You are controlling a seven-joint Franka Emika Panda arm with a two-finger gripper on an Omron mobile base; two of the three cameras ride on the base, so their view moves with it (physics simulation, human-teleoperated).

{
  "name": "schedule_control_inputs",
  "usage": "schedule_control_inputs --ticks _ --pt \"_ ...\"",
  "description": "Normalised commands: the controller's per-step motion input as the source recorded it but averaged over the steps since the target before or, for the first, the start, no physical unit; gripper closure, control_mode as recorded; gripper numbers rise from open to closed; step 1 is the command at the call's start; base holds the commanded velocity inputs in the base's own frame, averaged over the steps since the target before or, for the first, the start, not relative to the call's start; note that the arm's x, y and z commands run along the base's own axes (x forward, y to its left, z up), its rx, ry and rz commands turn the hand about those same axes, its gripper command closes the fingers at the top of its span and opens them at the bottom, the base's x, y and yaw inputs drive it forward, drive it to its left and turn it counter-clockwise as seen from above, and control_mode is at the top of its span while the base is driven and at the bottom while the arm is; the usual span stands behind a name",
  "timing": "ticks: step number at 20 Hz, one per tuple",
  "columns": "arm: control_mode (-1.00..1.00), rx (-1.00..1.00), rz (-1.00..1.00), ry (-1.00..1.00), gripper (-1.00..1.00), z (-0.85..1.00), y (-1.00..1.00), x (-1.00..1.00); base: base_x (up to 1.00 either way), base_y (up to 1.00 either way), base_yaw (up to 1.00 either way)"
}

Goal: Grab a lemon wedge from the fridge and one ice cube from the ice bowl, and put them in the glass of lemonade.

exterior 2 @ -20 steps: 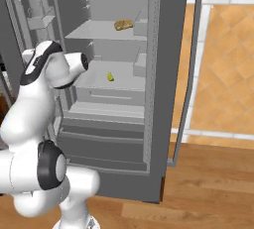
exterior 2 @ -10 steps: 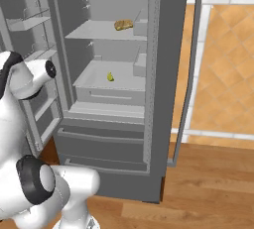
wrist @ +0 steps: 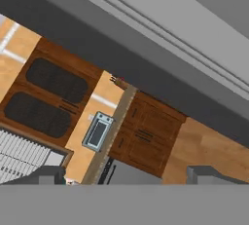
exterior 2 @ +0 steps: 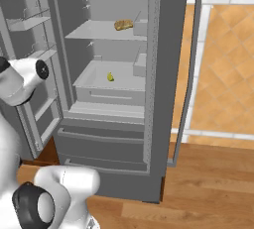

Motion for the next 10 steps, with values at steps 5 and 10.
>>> schedule_control_inputs --ticks 5,10 --pt "-1.0 0.09 -0.07 -0.15 -1.0 -0.08 -0.85 -0.29 0.0 0.0 0.0" --pt "-1.0 -0.07 -0.03 -0.08 -1.0 0.18 -0.95 -0.05 0.0 0.0 0.0"
